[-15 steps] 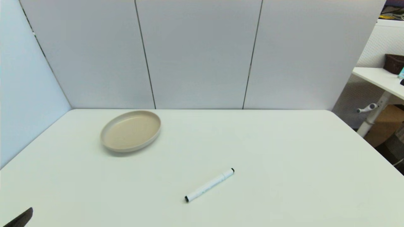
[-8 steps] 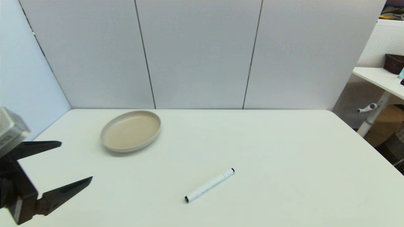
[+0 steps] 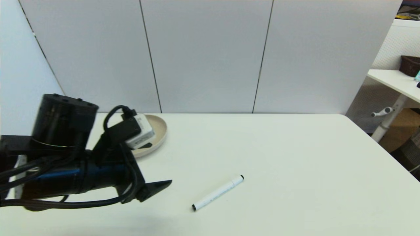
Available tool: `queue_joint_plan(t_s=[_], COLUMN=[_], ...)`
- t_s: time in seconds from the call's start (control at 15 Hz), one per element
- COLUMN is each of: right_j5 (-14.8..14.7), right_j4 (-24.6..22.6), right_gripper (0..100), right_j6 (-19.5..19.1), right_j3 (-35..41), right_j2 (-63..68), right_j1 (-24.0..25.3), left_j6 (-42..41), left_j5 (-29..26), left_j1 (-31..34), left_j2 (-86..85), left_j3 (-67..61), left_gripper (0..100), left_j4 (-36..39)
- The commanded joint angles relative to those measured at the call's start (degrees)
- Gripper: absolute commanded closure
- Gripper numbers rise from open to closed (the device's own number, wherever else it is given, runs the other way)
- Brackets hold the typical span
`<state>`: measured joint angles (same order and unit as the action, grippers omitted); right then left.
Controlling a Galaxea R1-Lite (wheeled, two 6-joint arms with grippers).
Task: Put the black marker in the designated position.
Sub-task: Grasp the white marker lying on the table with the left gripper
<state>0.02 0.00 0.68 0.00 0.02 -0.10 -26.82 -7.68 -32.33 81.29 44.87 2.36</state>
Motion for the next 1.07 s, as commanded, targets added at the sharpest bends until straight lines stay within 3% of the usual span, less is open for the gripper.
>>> queue_joint_plan(t_s=[0.07,0.4,1.07], right_j5=[0.06,0.06,0.06], right_j4=[0.0,0.0,0.0], right_gripper=[0,0,0], right_j6=[0.02,0.02,0.02], right_j3=[0.0,0.0,0.0], right_j2=[-0.02,-0.02,-0.02], right_j1=[0.01,0.01,0.01], left_j6=[4.32,14.6,18.21], left_j5=[0.03,0.21,0.21], left_j1=[-8.01,-13.73,-15.04], left_j2=[11.35,16.36,19.88], left_j3=[1.44,2.41,-1.37], left_gripper=[0,0,0], left_j4=[9.41,13.81,20.22])
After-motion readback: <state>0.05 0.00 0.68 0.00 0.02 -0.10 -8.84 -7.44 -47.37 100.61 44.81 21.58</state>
